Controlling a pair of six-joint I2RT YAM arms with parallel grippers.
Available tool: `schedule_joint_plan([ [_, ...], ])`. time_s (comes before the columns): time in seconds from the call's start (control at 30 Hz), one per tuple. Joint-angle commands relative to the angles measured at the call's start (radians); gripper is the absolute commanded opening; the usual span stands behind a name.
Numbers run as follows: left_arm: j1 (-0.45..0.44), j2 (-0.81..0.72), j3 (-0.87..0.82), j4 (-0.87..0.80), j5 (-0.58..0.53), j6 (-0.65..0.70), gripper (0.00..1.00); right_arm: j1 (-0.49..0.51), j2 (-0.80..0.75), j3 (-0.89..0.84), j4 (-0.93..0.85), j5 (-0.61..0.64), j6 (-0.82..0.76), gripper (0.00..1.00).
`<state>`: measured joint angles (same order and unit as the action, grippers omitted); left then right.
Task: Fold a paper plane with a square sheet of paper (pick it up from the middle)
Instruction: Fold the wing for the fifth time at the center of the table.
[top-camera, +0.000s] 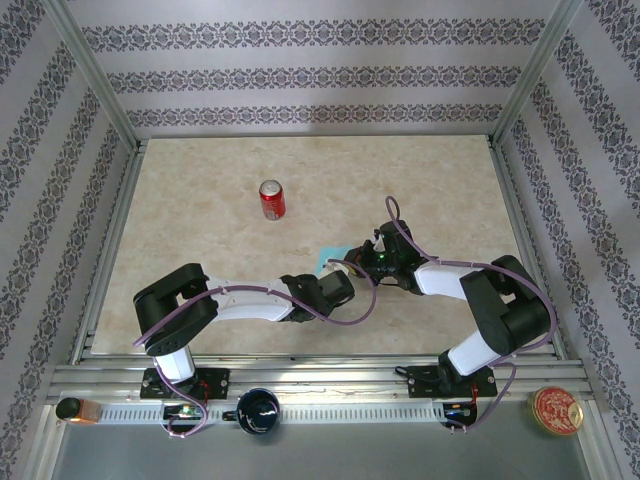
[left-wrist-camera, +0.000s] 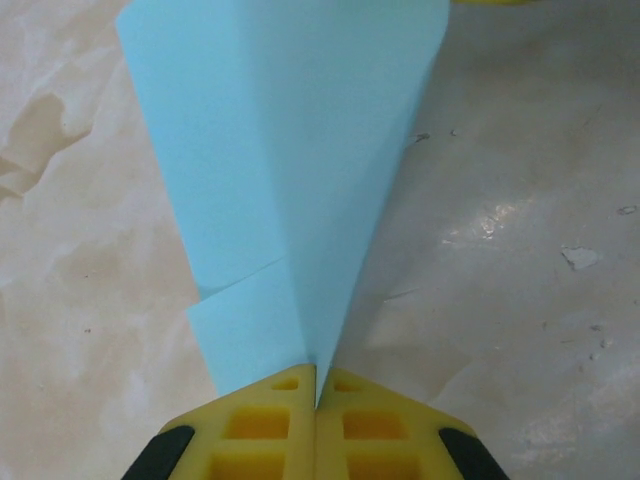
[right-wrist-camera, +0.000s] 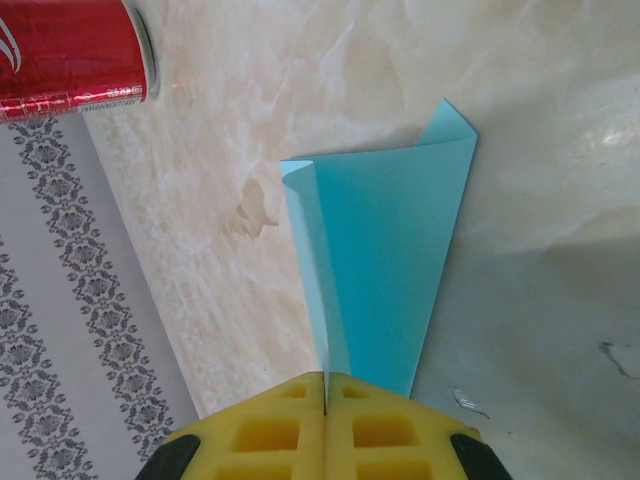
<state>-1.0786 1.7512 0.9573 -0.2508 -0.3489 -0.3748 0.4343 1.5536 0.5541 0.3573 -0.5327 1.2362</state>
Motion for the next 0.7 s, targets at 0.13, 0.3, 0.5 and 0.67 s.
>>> schedule_joint_plan([
  [0.13,0.005,-0.029,-0.012,0.007,0.029,-0.014,0.05,0.001,-0.003,0.004,0.028,-0.007,0.007,0.04],
  [0.3,0.023,-0.03,-0.021,0.027,0.069,-0.045,0.0,0.001,-0.004,0.005,0.025,-0.013,-0.002,0.1],
  [0.5,0.09,-0.079,-0.088,0.116,0.21,-0.104,0.0,-0.009,-0.072,0.031,-0.125,0.035,-0.109,0.28],
  [0.67,0.166,-0.114,-0.146,0.227,0.396,-0.154,0.0,-0.02,-0.19,0.047,-0.309,0.144,-0.23,0.36],
])
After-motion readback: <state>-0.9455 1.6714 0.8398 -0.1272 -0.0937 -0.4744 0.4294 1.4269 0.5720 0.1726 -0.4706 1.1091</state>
